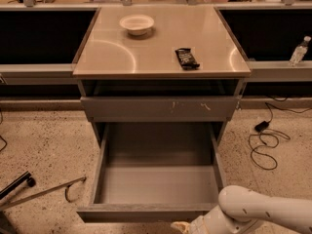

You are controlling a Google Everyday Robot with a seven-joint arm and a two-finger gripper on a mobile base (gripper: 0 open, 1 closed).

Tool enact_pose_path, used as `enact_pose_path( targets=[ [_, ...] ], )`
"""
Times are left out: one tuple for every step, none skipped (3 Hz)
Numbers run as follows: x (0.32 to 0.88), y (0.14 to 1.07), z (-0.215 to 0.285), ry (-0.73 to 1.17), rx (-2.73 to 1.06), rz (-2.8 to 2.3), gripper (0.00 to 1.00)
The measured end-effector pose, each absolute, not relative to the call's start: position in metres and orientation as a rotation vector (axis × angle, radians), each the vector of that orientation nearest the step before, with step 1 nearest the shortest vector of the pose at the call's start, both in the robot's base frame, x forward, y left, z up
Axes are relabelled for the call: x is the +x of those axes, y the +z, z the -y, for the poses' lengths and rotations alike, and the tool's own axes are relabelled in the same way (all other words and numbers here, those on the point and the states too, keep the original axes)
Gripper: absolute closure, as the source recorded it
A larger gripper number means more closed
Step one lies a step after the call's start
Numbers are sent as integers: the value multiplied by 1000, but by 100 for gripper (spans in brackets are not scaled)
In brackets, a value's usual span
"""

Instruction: Close middle drawer

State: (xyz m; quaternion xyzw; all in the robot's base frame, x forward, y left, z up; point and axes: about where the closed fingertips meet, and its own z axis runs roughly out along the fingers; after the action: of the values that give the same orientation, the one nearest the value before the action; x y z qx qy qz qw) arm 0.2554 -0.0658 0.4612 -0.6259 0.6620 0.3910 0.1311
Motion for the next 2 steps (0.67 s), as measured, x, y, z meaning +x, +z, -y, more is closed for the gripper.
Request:
enact_pose_path(
  targets=[
    [270, 432, 57, 1100, -1841, -1960, 0],
    [289, 409, 54, 1054, -1821, -2001, 0]
  ],
)
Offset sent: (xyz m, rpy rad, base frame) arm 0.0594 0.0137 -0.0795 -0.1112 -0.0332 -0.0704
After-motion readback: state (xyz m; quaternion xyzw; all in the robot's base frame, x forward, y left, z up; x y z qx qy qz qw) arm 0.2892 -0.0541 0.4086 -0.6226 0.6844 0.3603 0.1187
